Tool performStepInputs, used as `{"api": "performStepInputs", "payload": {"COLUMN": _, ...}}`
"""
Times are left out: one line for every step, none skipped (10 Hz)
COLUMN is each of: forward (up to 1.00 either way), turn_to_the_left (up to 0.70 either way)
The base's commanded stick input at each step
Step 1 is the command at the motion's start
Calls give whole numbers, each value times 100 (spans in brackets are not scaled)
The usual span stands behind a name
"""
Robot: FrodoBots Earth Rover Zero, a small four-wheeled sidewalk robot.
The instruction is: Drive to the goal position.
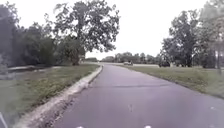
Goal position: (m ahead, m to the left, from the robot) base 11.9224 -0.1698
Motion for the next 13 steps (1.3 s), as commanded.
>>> {"api": "performStepInputs", "payload": {"forward": 70, "turn_to_the_left": 0}}
{"api": "performStepInputs", "payload": {"forward": 70, "turn_to_the_left": 0}}
{"api": "performStepInputs", "payload": {"forward": 70, "turn_to_the_left": 0}}
{"api": "performStepInputs", "payload": {"forward": 70, "turn_to_the_left": 0}}
{"api": "performStepInputs", "payload": {"forward": 70, "turn_to_the_left": 0}}
{"api": "performStepInputs", "payload": {"forward": 70, "turn_to_the_left": 0}}
{"api": "performStepInputs", "payload": {"forward": 70, "turn_to_the_left": 0}}
{"api": "performStepInputs", "payload": {"forward": 70, "turn_to_the_left": 0}}
{"api": "performStepInputs", "payload": {"forward": 70, "turn_to_the_left": 0}}
{"api": "performStepInputs", "payload": {"forward": 70, "turn_to_the_left": 0}}
{"api": "performStepInputs", "payload": {"forward": 70, "turn_to_the_left": 0}}
{"api": "performStepInputs", "payload": {"forward": 70, "turn_to_the_left": 0}}
{"api": "performStepInputs", "payload": {"forward": 70, "turn_to_the_left": 0}}
